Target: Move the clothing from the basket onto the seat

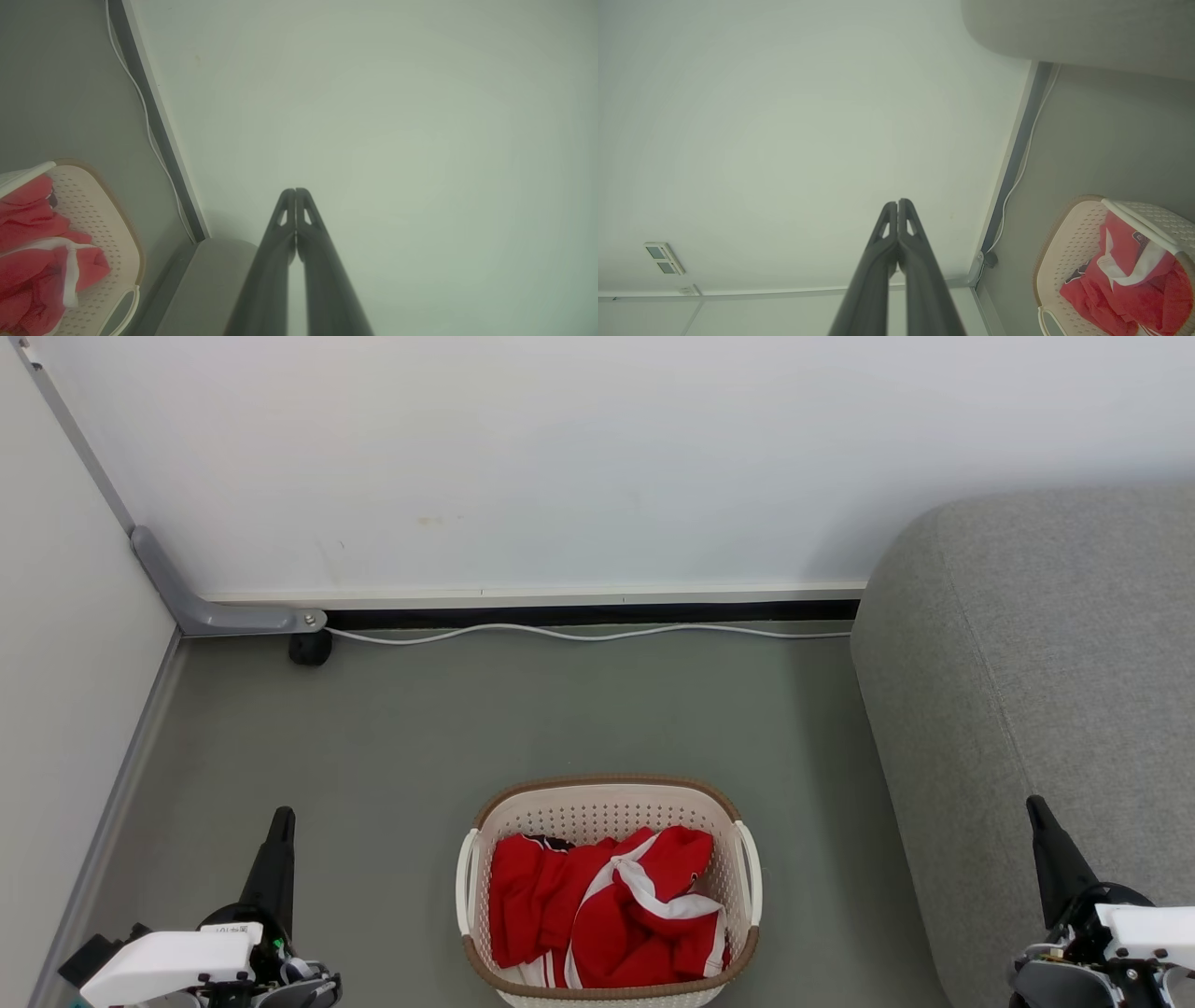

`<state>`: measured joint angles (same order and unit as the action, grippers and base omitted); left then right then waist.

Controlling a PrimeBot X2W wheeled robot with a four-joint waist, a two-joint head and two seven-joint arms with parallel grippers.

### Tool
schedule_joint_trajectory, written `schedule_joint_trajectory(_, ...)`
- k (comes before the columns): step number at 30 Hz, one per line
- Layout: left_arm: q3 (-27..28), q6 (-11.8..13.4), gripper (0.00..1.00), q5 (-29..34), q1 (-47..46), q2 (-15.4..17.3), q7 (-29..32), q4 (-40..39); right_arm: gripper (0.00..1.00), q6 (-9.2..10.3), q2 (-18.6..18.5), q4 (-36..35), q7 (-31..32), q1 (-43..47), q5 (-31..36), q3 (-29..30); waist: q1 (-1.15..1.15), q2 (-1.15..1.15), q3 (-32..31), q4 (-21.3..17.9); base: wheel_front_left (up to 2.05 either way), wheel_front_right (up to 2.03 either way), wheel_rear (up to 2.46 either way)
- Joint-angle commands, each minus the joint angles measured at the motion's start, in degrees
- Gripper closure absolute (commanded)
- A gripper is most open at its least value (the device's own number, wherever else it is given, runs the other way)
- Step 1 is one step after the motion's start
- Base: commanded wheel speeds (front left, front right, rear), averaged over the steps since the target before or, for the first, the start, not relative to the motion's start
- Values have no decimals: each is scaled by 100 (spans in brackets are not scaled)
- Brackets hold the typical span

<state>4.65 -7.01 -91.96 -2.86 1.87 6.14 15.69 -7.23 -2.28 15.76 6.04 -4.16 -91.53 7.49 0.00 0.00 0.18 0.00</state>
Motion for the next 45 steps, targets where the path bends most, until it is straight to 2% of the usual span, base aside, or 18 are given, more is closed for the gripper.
schedule_joint_trajectory(1, 184, -47, 100, -23, -332, 100, 33, -167, 100, -25, -60, -174, 43, -203, -66, -99, 0, 0, 0, 0, 0, 0, 0)
schedule_joint_trajectory(45, 184, -47, 100, -23, -332, 100, 33, -167, 100, -25, -60, -174, 43, -203, -66, -99, 0, 0, 0, 0, 0, 0, 0)
